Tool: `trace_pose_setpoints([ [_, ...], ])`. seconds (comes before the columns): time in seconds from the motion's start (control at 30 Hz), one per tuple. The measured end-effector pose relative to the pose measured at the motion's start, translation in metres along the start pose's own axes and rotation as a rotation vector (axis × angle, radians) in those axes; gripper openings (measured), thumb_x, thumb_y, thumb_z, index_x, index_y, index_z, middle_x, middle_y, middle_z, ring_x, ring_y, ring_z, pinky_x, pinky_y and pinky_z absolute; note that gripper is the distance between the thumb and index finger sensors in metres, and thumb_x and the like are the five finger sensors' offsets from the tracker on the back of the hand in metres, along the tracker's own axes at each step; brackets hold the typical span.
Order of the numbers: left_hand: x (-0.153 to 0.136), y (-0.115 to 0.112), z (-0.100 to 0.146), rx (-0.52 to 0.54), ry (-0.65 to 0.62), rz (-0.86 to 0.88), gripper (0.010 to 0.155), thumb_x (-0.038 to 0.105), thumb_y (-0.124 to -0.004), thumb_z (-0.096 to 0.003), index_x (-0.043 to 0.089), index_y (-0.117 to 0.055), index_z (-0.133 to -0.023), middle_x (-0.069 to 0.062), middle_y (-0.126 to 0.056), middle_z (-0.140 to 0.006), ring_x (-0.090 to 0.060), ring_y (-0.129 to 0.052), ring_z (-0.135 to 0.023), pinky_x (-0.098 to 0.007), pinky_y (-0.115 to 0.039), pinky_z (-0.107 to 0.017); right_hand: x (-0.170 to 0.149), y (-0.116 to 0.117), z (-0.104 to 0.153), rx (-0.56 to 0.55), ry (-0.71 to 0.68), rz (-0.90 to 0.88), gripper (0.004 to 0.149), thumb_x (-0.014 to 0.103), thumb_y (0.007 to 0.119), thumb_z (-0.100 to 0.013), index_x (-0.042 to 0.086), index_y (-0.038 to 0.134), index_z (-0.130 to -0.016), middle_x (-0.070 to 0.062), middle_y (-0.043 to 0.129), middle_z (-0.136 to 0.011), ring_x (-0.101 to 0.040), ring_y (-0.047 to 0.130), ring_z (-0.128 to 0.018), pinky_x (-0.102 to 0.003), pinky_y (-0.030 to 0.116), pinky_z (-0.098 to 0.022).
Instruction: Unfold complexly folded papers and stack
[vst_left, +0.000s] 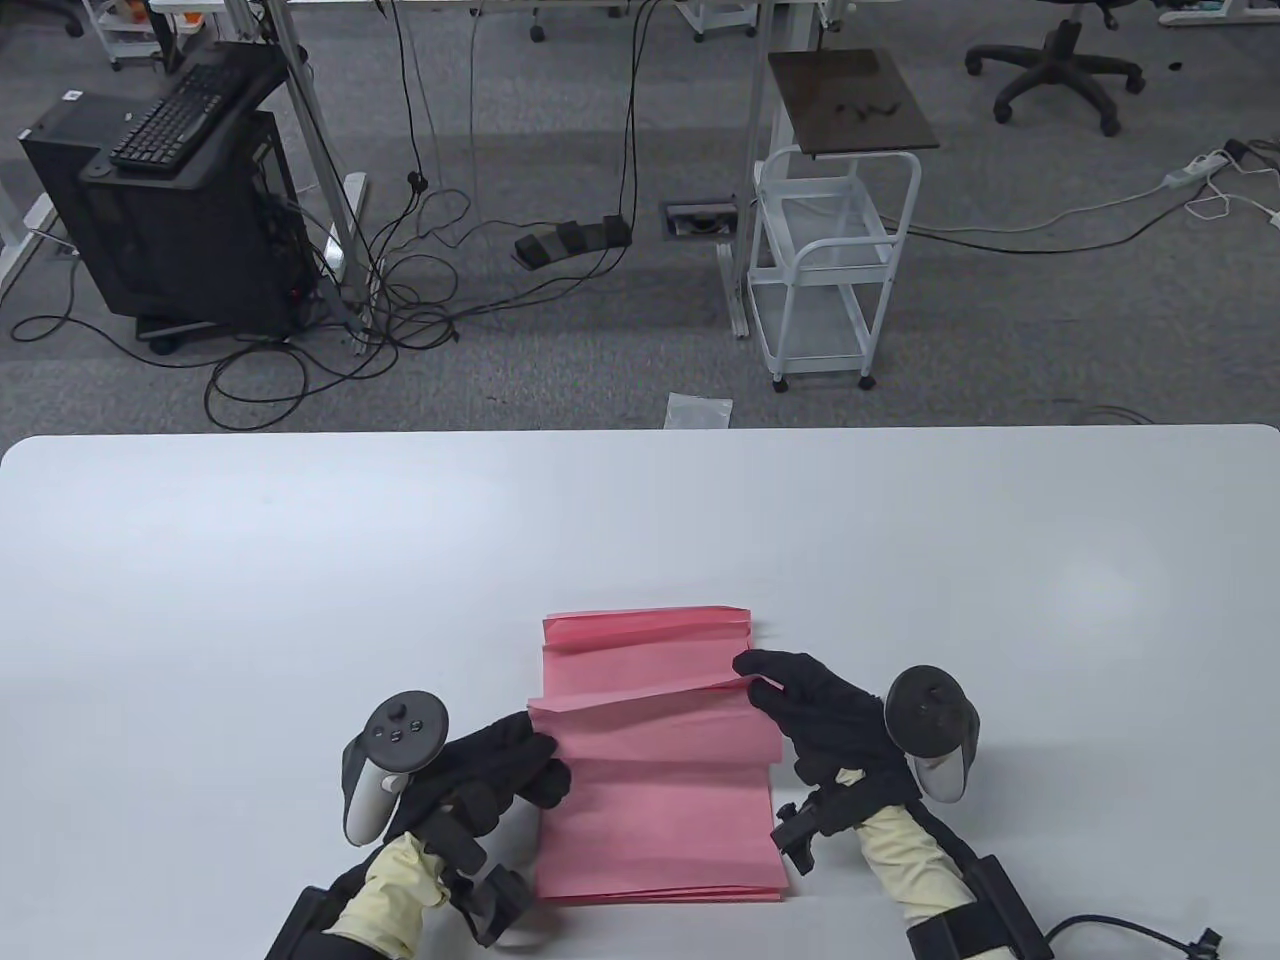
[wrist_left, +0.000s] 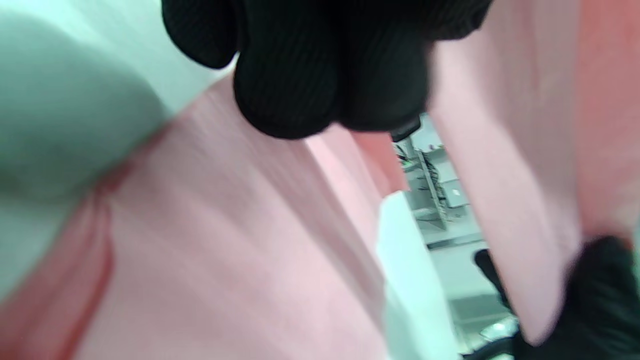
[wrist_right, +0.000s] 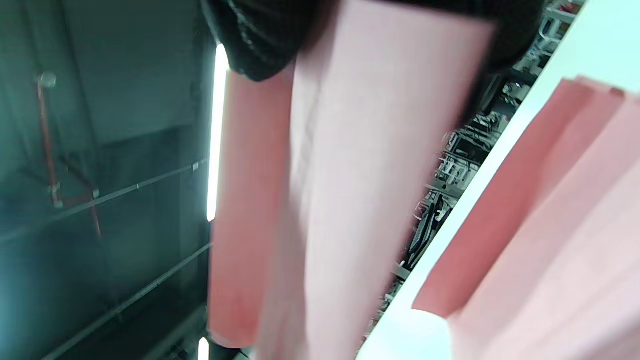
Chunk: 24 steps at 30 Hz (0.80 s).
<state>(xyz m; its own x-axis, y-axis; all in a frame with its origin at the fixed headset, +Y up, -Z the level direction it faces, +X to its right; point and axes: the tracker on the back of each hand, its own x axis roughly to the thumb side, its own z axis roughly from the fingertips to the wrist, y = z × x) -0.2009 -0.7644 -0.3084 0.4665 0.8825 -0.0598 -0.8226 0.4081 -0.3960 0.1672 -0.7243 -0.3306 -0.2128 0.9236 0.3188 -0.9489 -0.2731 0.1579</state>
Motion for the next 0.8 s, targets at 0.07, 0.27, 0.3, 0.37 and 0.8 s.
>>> trace_pose_setpoints([
  [0.07,0.002,0.003,0.0,0.003,0.028,-0.052,0.041,0.041,-0.072,-0.0558,0.027,-0.081,-0.093,0.013,-0.101,-0.031,-0.008,-0.103,-0.026,-0.044,-0.078,-0.06,-0.001,0.001,-0.001,0.002,0.017,-0.018,0.039,0.031,0.076,-0.047,0.009,0.084,-0.077,-0.007,0.091,-0.061,-0.026,0.092,-0.037,-0.05,0.07,-0.055],
  [0.27,0.006,0.003,0.005,0.001,0.076,0.163,0.042,0.035,-0.07,-0.0558,0.017,-0.078,-0.093,0.008,-0.108,-0.059,-0.017,-0.111,-0.053,-0.046,-0.074,-0.065,0.001,0.004,-0.005,0.025,0.003,0.007,0.038,0.031,0.073,-0.048,0.008,0.083,-0.077,-0.007,0.091,-0.061,-0.026,0.092,-0.037,-0.05,0.07,-0.056],
  [0.3,0.005,0.002,0.004,-0.031,0.057,0.228,0.045,0.034,-0.069,-0.0563,0.014,-0.072,-0.097,-0.001,-0.101,-0.079,-0.026,-0.103,-0.071,-0.05,-0.066,-0.07,0.002,0.004,-0.005,0.028,0.0,0.001,0.038,0.031,0.073,-0.048,0.008,0.083,-0.077,-0.007,0.09,-0.061,-0.026,0.092,-0.038,-0.051,0.069,-0.057],
  [0.37,0.001,-0.001,0.005,-0.073,0.059,0.372,0.052,0.035,-0.069,-0.0569,0.011,-0.062,-0.103,-0.008,-0.09,-0.093,-0.033,-0.093,-0.084,-0.053,-0.058,-0.074,0.002,0.005,-0.006,0.035,-0.007,-0.011,0.038,0.031,0.073,-0.048,0.008,0.083,-0.077,-0.007,0.09,-0.062,-0.028,0.091,-0.04,-0.052,0.067,-0.059],
  [0.8,-0.006,-0.012,0.008,-0.144,0.029,0.816,0.071,0.055,-0.054,-0.062,0.007,-0.036,-0.111,-0.022,-0.055,-0.113,-0.047,-0.064,-0.102,-0.063,-0.039,-0.077,0.002,0.014,-0.007,0.117,-0.044,0.003,0.038,0.031,0.071,-0.048,0.012,0.082,-0.079,-0.007,0.088,-0.068,-0.032,0.088,-0.054,-0.06,0.05,-0.071],
])
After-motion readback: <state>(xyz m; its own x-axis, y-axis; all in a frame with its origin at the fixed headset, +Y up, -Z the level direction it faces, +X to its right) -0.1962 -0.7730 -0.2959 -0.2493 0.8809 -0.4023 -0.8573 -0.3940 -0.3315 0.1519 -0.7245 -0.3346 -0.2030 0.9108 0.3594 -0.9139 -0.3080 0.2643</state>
